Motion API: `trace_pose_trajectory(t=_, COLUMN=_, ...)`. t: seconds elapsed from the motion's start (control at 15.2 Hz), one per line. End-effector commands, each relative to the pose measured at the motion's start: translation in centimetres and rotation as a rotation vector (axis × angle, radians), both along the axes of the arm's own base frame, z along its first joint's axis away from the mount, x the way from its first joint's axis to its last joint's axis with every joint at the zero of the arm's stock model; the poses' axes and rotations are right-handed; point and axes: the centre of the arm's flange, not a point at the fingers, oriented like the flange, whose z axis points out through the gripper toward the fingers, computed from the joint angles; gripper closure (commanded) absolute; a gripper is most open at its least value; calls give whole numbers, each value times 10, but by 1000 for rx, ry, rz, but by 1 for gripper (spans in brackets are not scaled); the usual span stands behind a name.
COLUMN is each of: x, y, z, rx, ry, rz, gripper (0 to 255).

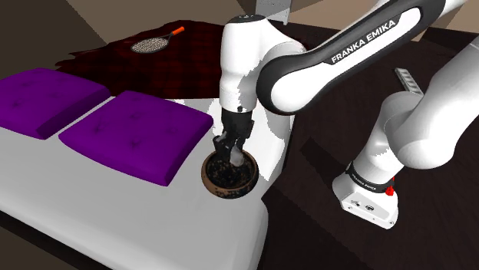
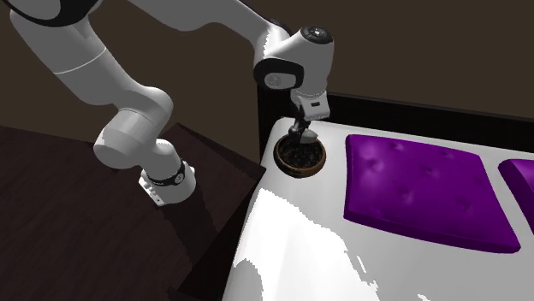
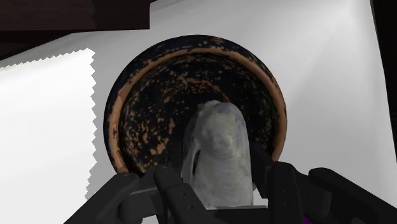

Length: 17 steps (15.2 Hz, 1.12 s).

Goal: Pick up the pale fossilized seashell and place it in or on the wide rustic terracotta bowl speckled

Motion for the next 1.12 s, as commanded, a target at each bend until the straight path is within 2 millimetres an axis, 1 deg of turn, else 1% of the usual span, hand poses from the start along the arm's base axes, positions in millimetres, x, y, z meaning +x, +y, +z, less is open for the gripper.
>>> trace_pose_trajectory(t=0.0, x=0, y=0, z=-10, rx=0, ry=-1, rz=-1, gripper=255)
trace_pose_trajectory(t=0.53, x=0, y=0, z=-52, rx=0, ry=-1, rz=-1, gripper=255)
trace_pose_trajectory(t=1.06, x=0, y=0, z=-52, rx=0, ry=-1, rz=-1, gripper=255)
